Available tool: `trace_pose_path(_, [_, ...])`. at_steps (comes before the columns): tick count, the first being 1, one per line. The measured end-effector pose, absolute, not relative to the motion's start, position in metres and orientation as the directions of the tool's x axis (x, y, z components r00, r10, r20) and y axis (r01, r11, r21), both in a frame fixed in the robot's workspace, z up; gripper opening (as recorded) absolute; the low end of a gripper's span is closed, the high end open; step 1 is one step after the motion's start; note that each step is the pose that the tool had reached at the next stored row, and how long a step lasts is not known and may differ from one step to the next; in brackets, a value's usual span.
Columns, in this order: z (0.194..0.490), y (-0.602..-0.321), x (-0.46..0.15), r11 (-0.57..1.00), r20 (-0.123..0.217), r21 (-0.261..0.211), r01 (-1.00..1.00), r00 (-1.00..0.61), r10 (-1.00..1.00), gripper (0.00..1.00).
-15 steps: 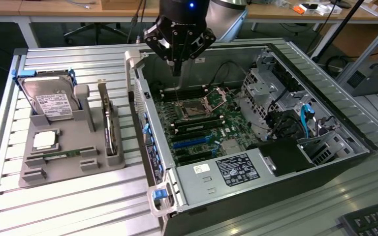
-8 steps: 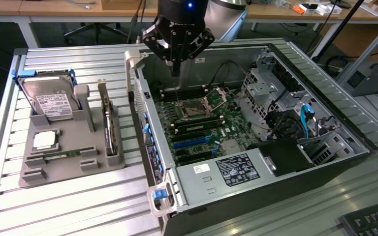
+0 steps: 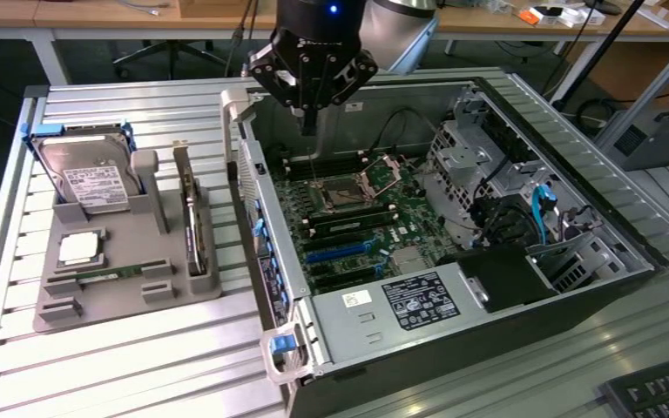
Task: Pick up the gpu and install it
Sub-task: 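Reach for the gpu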
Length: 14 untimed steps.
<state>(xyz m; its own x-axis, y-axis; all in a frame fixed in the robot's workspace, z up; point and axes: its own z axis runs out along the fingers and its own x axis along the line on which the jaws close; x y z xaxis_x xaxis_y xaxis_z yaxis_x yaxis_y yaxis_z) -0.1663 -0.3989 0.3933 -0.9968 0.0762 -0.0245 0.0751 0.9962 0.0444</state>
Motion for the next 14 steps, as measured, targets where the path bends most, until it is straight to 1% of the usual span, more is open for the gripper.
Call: trace_pose_path(14, [0.3933,-0.3989,-0.1708,0.996,-0.024,0.044,0.075,-0.997,0.076,0.11])
